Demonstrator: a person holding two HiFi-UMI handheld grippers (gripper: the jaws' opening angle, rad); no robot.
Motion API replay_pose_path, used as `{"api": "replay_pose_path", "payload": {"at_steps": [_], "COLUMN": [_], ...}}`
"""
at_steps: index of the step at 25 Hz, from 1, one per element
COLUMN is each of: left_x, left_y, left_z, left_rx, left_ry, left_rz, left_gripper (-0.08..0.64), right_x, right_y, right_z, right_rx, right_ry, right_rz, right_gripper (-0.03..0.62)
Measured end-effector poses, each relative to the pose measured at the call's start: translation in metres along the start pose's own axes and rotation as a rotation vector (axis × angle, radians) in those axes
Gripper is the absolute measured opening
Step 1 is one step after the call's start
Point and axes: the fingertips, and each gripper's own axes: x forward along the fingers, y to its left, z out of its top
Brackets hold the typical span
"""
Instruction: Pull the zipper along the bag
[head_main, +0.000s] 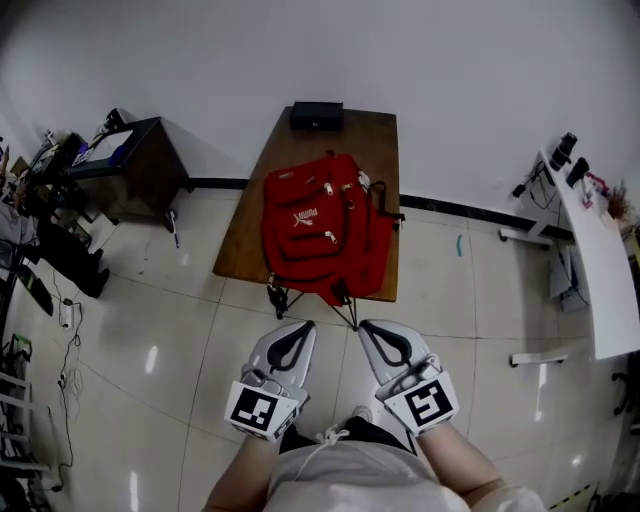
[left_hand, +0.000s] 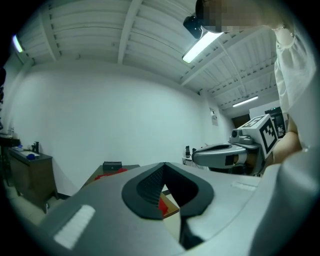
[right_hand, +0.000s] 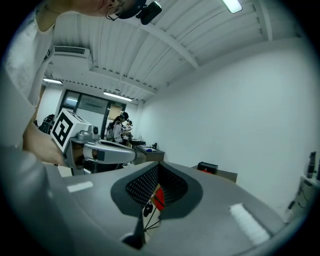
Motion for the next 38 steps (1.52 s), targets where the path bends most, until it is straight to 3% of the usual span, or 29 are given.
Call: {"api": "replay_pose_path", "payload": {"at_steps": [3, 12, 21, 38], "left_x": [-0.017, -0.072, -0.082, -0.068], "left_y": [0.015, 0.059, 0.079, 0.083], "left_z": [-0.005, -0.001, -0.007, -0.010], "left_rx": [-0.034, -0.016, -0.055, -0.049], "left_ry": [0.019, 0.022, 0.023, 0.018], "left_rz": [-0.013, -0.068, -0.067, -0.115], "left_gripper": [0.006, 0.006, 0.006, 0.006], "right_x": [0.005, 0.029, 0.047, 0.066], "right_y": [0.014, 0.052, 0.084, 0.082], "right_z": [-0.002, 0.002, 0.009, 0.020], "right_rx": [0.005, 0.074, 0.045, 0.005], "right_ry": [0.022, 0.059, 0.065, 0.058], "right_rz": [-0.040, -0.174, -0.120, -0.109], "right_gripper": [0.008, 0.008, 0.006, 0.007]}}
